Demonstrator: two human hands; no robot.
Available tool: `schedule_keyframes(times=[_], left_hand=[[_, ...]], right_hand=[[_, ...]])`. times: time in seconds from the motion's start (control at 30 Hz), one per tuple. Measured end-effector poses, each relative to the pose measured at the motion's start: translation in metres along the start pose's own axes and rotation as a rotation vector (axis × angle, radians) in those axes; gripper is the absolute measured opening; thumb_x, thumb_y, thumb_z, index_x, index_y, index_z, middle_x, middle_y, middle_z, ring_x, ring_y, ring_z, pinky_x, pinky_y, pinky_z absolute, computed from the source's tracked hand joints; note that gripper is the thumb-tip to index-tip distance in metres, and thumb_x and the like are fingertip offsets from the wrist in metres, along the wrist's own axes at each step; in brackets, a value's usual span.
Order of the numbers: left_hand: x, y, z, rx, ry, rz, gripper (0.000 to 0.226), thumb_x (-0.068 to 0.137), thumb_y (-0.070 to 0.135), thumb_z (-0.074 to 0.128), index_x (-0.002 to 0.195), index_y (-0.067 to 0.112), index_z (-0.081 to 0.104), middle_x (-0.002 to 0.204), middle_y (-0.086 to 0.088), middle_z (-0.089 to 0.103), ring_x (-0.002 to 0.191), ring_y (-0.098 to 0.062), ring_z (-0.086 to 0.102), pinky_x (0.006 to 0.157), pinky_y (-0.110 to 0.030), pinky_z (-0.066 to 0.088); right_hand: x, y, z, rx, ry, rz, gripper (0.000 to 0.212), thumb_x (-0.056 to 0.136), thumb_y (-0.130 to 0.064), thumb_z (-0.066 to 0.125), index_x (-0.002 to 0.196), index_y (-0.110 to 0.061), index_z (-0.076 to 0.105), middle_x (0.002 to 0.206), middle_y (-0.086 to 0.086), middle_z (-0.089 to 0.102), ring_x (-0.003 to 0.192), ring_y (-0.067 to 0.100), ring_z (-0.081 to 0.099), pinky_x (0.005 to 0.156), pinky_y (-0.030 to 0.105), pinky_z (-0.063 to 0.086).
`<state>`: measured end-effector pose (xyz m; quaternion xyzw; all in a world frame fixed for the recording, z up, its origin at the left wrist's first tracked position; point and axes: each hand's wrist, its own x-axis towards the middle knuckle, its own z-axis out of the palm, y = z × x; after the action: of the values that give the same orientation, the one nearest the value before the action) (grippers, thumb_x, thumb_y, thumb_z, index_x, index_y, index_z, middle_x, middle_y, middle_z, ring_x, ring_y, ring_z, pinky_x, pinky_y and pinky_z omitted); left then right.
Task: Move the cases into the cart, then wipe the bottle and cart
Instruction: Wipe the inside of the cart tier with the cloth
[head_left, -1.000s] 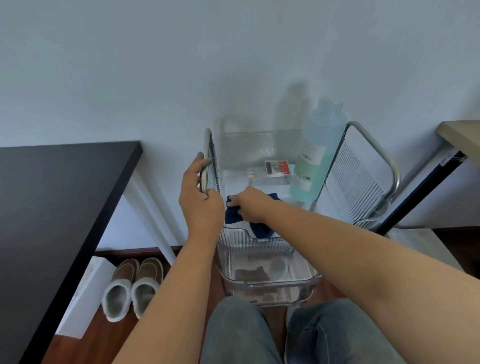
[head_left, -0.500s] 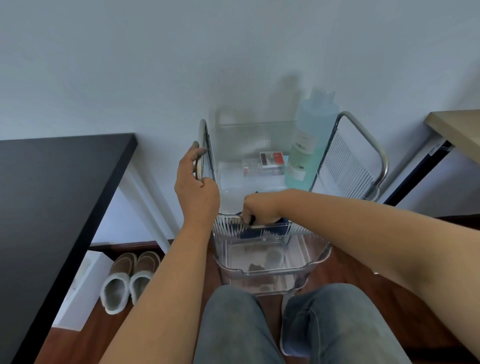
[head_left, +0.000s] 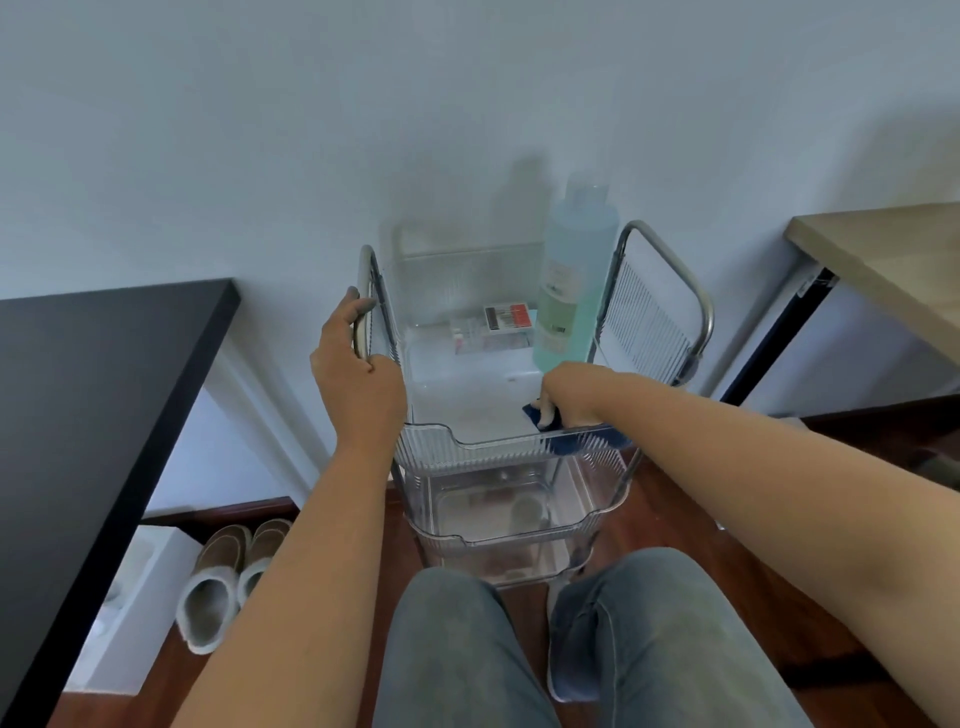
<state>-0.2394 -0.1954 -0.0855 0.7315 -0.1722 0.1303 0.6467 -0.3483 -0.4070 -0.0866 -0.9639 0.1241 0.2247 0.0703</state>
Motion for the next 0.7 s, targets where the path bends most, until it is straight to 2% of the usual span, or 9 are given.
schedule_keyframes(times=[0.1, 0.17, 0.23, 0.37, 0.43, 0.5, 0.57, 0.63, 0.7], left_hand=[[-0.003, 0.004, 0.000, 0.051, 0.019, 0.019, 0.077, 0.067, -0.018, 0.035, 0.124, 0.028, 0.059, 0.145, 0.012, 0.050, 0.128, -0.008, 0.045, 0.094, -0.042, 0.050], [-0.006, 0.011, -0.001, 0.288, 0.070, 0.098, 0.075, 0.065, -0.014, 0.040, 0.125, 0.028, 0.059, 0.150, 0.010, 0.044, 0.125, -0.020, 0.039, 0.090, -0.040, 0.047], [-0.008, 0.020, -0.001, 0.579, 0.045, 0.196, 0.069, 0.063, -0.006, 0.048, 0.122, 0.029, 0.058, 0.154, 0.004, 0.033, 0.132, -0.030, 0.030, 0.100, -0.046, 0.033], [-0.017, 0.038, 0.009, 0.943, -0.227, 0.516, 0.064, 0.066, 0.010, 0.059, 0.127, 0.029, 0.057, 0.149, 0.002, 0.041, 0.143, -0.031, 0.023, 0.106, -0.047, 0.013], [-0.019, 0.045, 0.020, 0.966, -0.410, 0.471, 0.063, 0.081, 0.026, 0.056, 0.142, 0.030, 0.042, 0.150, 0.004, 0.037, 0.147, -0.027, 0.013, 0.112, -0.050, 0.004], [-0.017, 0.049, 0.029, 0.858, -0.572, 0.316, 0.067, 0.092, 0.044, 0.049, 0.152, 0.030, 0.023, 0.151, 0.004, 0.037, 0.146, -0.023, 0.019, 0.115, -0.049, 0.009], [-0.014, 0.056, 0.034, 0.475, -0.739, 0.038, 0.071, 0.095, 0.050, 0.052, 0.155, 0.031, 0.018, 0.147, 0.006, 0.044, 0.137, -0.018, 0.037, 0.109, -0.038, 0.029], [-0.015, 0.059, 0.035, 0.120, -0.835, -0.152, 0.064, 0.094, 0.046, 0.058, 0.150, 0.029, 0.032, 0.138, 0.010, 0.052, 0.130, -0.012, 0.047, 0.103, -0.030, 0.037], [-0.017, 0.060, 0.036, 0.032, -0.802, -0.157, 0.044, 0.094, 0.041, 0.062, 0.134, 0.027, 0.053, 0.124, 0.007, 0.063, 0.117, -0.012, 0.058, 0.099, -0.033, 0.047]], right_hand=[[-0.003, 0.000, 0.001, 0.070, 0.092, -0.008, 0.029, 0.086, -0.003, 0.063, 0.109, -0.016, 0.074, 0.112, 0.006, 0.070, 0.098, 0.025, 0.062, 0.084, 0.027, 0.048], [-0.004, 0.006, -0.002, 0.175, 0.132, -0.019, 0.034, 0.084, -0.004, 0.067, 0.115, -0.016, 0.071, 0.117, 0.003, 0.068, 0.104, 0.022, 0.061, 0.091, 0.028, 0.047], [-0.005, 0.011, -0.010, 0.400, 0.193, -0.047, 0.030, 0.084, -0.007, 0.069, 0.112, -0.017, 0.071, 0.113, -0.001, 0.069, 0.102, 0.014, 0.061, 0.091, 0.025, 0.045], [-0.017, 0.016, -0.020, 1.103, 0.187, -0.121, 0.019, 0.088, -0.008, 0.068, 0.093, -0.025, 0.073, 0.092, -0.007, 0.076, 0.087, 0.009, 0.068, 0.068, 0.022, 0.054], [-0.023, 0.017, -0.020, 1.391, 0.135, -0.210, 0.023, 0.089, -0.003, 0.064, 0.096, -0.023, 0.074, 0.099, 0.001, 0.075, 0.094, 0.016, 0.071, 0.076, 0.032, 0.058], [-0.029, 0.018, -0.021, 1.577, 0.095, -0.350, 0.025, 0.086, -0.003, 0.064, 0.103, -0.018, 0.074, 0.106, 0.008, 0.073, 0.100, 0.023, 0.070, 0.080, 0.038, 0.058], [-0.036, 0.018, -0.023, 1.723, 0.078, -0.463, 0.029, 0.084, -0.007, 0.063, 0.111, -0.013, 0.070, 0.110, 0.011, 0.071, 0.101, 0.027, 0.068, 0.080, 0.040, 0.057], [-0.043, 0.017, -0.025, 1.867, 0.094, -0.542, 0.028, 0.085, -0.008, 0.059, 0.113, -0.010, 0.067, 0.108, 0.011, 0.071, 0.098, 0.026, 0.069, 0.078, 0.041, 0.057], [-0.048, 0.015, -0.026, 2.007, 0.120, -0.596, 0.030, 0.088, -0.009, 0.056, 0.117, -0.008, 0.062, 0.109, 0.011, 0.070, 0.097, 0.026, 0.069, 0.078, 0.041, 0.058]])
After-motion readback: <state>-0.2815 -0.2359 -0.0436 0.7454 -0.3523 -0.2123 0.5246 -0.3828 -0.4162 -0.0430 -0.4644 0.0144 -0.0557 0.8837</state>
